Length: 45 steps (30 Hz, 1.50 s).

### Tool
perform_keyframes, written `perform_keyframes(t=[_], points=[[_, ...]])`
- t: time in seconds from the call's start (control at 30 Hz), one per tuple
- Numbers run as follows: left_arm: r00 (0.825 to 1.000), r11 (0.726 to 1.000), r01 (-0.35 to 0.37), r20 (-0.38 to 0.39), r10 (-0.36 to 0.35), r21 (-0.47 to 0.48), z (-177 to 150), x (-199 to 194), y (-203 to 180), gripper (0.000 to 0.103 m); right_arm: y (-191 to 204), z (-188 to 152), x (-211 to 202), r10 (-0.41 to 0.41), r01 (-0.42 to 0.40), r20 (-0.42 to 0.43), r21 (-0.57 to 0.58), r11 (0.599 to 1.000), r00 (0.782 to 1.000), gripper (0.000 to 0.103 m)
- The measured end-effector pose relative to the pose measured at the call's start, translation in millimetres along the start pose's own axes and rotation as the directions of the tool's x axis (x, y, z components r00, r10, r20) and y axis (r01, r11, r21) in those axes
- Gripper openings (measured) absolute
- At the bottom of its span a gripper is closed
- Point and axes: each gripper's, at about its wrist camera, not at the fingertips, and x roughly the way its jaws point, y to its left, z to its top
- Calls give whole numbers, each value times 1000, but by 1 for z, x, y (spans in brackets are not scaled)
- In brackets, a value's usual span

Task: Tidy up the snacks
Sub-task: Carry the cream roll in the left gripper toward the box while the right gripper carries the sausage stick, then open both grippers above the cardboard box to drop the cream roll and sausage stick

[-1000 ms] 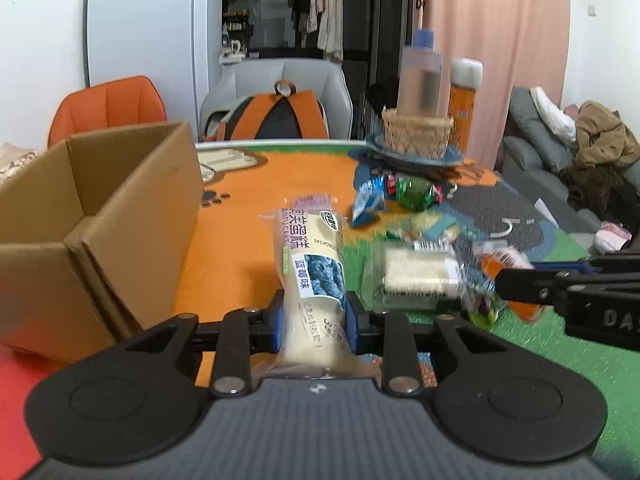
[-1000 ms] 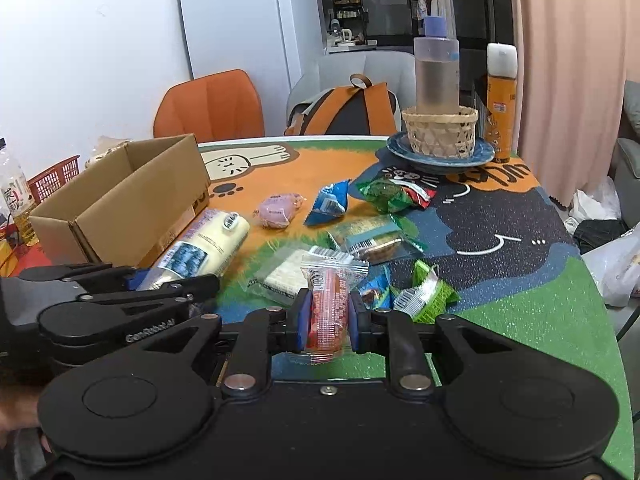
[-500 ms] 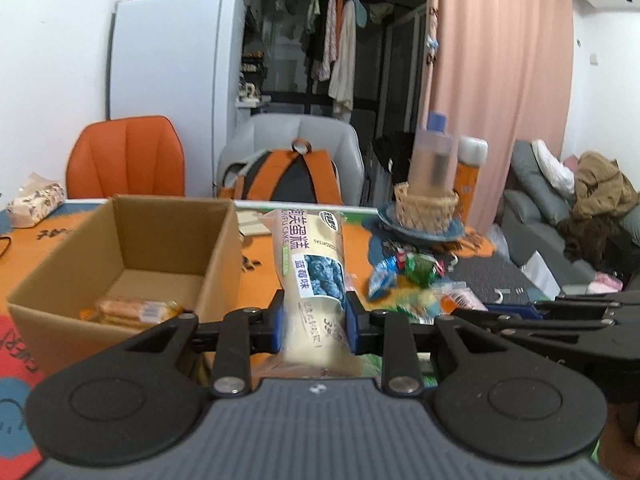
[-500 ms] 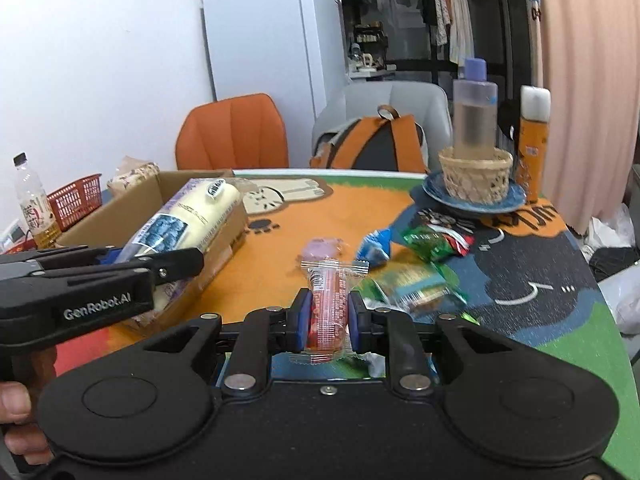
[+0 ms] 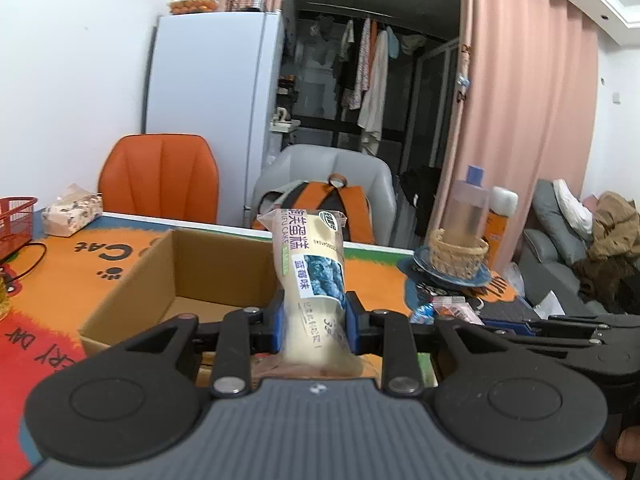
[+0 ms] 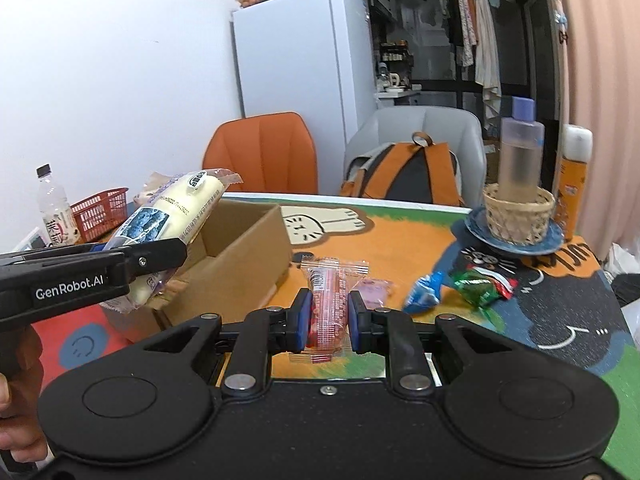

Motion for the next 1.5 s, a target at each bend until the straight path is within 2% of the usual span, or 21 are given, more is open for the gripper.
perform_keyframes(t=[0.37,0.73,1.0,1.1,1.2,1.5], points=[[999,998,-40,5,40,-44,7,-3,30,28,24,20,11,41,-41,34,-24,999,999,21],[995,990,-96,-19,94,-101,4,14,72,28,43,30,27,69,-68,46,-37,997,997,21],[992,985,-128,-31,125,-119,3,28,82,29,55,38,36,93,-91,53,-44,995,994,21],[988,983,-154,9,155,-97,5,21,78,31,58,40,40,100,-98,51,-47,994,994,21],[988,981,-148,30,153,-123,7,10,84,32,64,42,45,106,-103,48,-51,993,993,21],[981,966,-187,23,194,-179,7,-6,105,33,82,51,61,146,-144,45,-47,988,988,21]])
